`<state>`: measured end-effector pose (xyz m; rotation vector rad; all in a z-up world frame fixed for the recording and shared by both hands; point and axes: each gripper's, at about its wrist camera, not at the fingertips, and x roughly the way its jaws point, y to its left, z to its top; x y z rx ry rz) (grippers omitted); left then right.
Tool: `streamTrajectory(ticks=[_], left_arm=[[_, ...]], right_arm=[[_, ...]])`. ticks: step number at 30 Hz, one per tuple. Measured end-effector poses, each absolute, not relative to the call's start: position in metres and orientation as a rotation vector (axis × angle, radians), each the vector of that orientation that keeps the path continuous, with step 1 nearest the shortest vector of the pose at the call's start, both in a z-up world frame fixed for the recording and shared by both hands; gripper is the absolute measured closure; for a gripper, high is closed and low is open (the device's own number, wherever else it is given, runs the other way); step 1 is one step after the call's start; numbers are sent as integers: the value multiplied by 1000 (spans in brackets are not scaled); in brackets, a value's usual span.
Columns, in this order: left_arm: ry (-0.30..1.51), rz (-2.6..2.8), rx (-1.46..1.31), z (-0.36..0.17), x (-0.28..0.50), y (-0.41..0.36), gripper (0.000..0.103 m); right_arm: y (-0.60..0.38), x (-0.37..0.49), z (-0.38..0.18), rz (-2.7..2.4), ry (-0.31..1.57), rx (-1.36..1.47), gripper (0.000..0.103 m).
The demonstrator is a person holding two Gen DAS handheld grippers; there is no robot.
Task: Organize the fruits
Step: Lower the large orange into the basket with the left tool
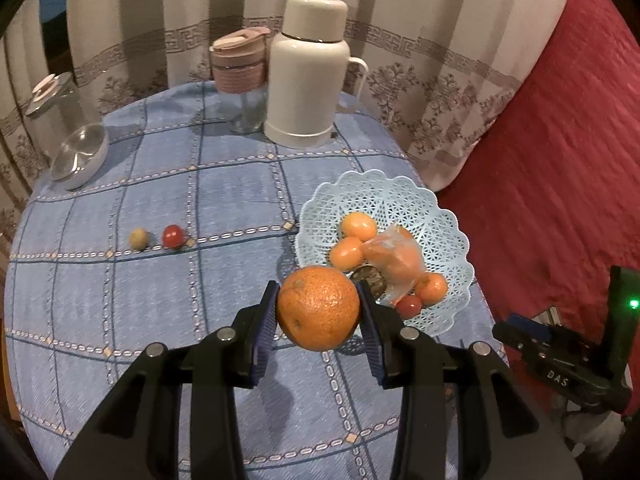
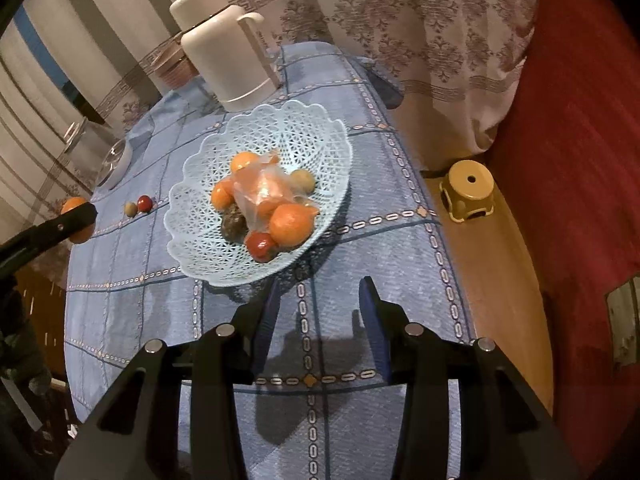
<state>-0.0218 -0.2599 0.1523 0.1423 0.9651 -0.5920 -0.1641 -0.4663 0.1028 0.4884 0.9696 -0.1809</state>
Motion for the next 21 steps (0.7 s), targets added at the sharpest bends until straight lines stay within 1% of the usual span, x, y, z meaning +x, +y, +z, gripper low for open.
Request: streamTrajectory(ticks=[6, 10, 21], left_arm=[[965, -607, 160, 148, -19, -273, 64], [934, -595, 211, 146, -20, -281, 64], [937, -606, 210, 145, -13, -289, 64]], right_arm=[[-471, -164, 104, -190, 971, 489, 61], [-473, -162, 103, -193, 973, 489, 61], [-478, -160, 102, -199, 974, 490, 61]])
